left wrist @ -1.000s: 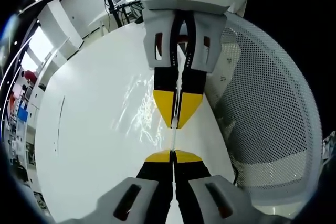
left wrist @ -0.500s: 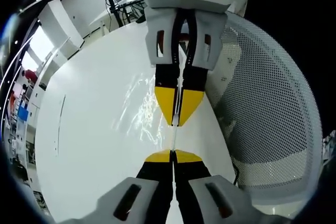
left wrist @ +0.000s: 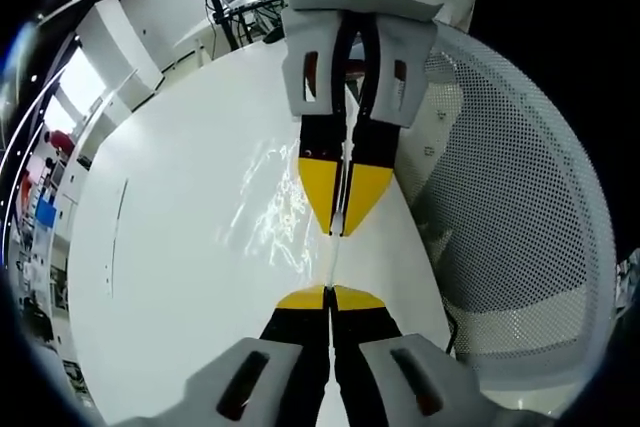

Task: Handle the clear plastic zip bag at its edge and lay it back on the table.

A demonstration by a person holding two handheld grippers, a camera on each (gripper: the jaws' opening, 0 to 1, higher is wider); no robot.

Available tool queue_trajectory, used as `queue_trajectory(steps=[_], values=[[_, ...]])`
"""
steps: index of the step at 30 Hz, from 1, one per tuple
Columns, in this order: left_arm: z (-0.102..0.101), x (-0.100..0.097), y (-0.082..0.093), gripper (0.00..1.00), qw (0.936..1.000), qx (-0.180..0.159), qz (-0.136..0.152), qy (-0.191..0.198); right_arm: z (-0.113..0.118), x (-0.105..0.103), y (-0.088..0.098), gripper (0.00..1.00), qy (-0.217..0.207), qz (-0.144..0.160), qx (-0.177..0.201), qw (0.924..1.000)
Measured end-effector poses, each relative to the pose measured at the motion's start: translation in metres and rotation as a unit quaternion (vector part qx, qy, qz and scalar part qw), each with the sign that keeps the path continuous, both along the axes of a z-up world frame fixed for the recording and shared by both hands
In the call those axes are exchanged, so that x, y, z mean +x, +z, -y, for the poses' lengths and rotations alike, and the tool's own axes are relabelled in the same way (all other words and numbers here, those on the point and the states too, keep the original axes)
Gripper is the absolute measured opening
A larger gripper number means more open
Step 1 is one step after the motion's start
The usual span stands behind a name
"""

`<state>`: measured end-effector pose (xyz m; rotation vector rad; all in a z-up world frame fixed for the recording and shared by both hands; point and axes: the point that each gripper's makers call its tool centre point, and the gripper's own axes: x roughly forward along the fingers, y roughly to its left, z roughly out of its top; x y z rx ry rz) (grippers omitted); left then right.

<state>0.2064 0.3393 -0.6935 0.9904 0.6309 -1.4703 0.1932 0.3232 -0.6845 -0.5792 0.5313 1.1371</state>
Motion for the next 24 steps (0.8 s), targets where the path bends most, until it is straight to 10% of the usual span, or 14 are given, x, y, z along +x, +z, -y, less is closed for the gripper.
queue_trajectory(steps=[24], values=[[-0.0033,0.0007,-0.0011,0.0,1.0,0.002,-0.003,0.004,0.0011,-0.0005,0.0005,0.0,-0.002,-0.003,0.002,1.0]])
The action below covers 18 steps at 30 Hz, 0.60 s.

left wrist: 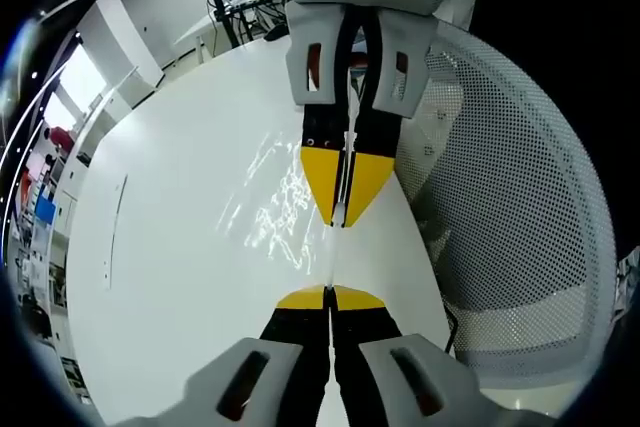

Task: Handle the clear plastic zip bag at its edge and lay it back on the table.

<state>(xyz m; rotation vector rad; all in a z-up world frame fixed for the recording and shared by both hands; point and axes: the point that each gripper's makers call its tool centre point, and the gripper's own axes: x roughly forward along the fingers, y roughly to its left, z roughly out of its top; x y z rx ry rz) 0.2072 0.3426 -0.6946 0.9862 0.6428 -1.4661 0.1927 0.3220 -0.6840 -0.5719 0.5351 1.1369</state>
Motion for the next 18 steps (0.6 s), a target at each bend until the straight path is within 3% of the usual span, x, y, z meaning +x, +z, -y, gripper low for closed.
queue_trajectory(steps=[18], values=[[-0.0047,0.0021,0.0,0.0,1.0,0.003,0.001,0.005,0.0004,0.0013,0.0004,0.0,-0.005,0.0,0.003,1.0]])
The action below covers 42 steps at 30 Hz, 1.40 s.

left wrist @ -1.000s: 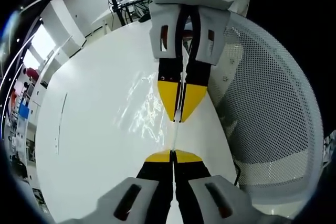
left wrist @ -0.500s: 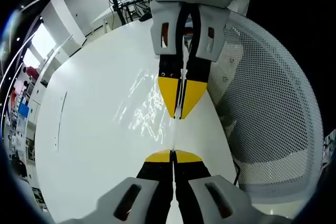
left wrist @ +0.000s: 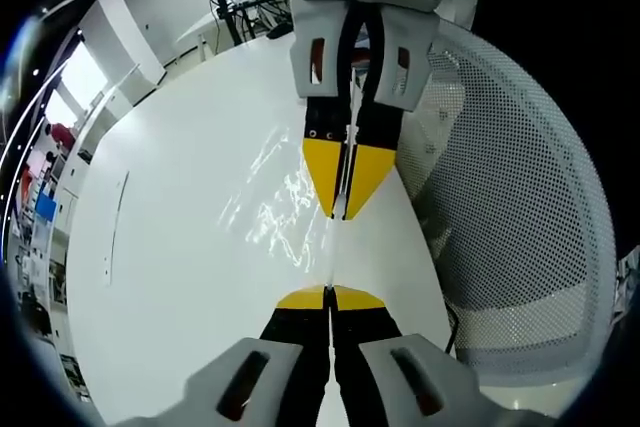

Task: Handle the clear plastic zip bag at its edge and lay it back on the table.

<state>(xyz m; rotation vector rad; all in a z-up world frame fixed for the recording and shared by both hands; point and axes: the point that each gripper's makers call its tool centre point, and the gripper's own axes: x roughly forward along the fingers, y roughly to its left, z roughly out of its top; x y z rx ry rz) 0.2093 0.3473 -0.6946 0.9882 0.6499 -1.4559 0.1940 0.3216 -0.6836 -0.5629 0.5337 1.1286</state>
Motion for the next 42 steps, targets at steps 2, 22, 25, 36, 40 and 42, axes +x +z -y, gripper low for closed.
queue_trajectory(steps=[2,22,25,36,40,42], values=[[-0.0004,0.0005,0.0001,0.0,1.0,0.0,0.0,0.001,0.0,0.0003,0.0001,0.0,0.0,0.0,0.001,1.0],[-0.0047,0.0057,0.001,0.0,0.9999,0.0,0.004,0.009,0.0035,0.0037,0.002,0.0,-0.007,0.003,0.004,1.0],[-0.0053,0.0059,0.001,0.0,0.9999,0.001,0.005,0.01,0.0042,0.0038,0.0019,0.0,-0.009,0.002,0.004,1.0],[-0.0088,0.006,0.0006,0.0,0.9999,0.004,0.003,0.012,0.0059,0.0037,0.0021,0.0,-0.013,0.0,0.005,0.9999],[-0.0101,0.0061,-0.0001,0.0,0.9999,0.004,0.001,0.014,0.0065,0.003,0.0025,0.0,-0.013,0.0,0.006,0.9999],[-0.0101,0.0058,0.0002,0.0,0.9999,0.004,0.001,0.015,0.0065,0.0029,0.0027,0.0,-0.013,0.0,0.006,0.9999]])
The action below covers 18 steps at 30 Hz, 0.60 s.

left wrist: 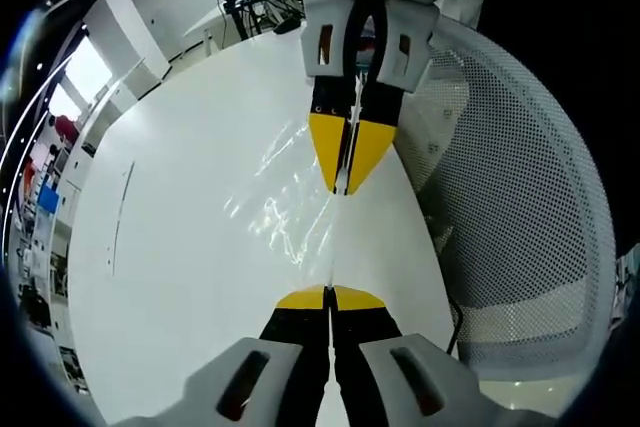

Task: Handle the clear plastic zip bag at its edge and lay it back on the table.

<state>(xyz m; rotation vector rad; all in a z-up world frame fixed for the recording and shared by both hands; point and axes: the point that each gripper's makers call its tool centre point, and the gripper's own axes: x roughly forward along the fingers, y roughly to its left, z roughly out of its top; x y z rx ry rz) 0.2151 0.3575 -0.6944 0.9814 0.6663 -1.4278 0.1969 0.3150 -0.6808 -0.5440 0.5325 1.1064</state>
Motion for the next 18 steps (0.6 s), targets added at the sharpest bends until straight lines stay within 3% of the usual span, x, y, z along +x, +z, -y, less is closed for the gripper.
queue_trajectory(steps=[18], values=[[-0.0017,0.0021,0.001,0.0,1.0,-0.003,-0.002,0.004,-0.0004,0.0004,0.0007,0.0,-0.001,-0.001,0.001,1.0]])
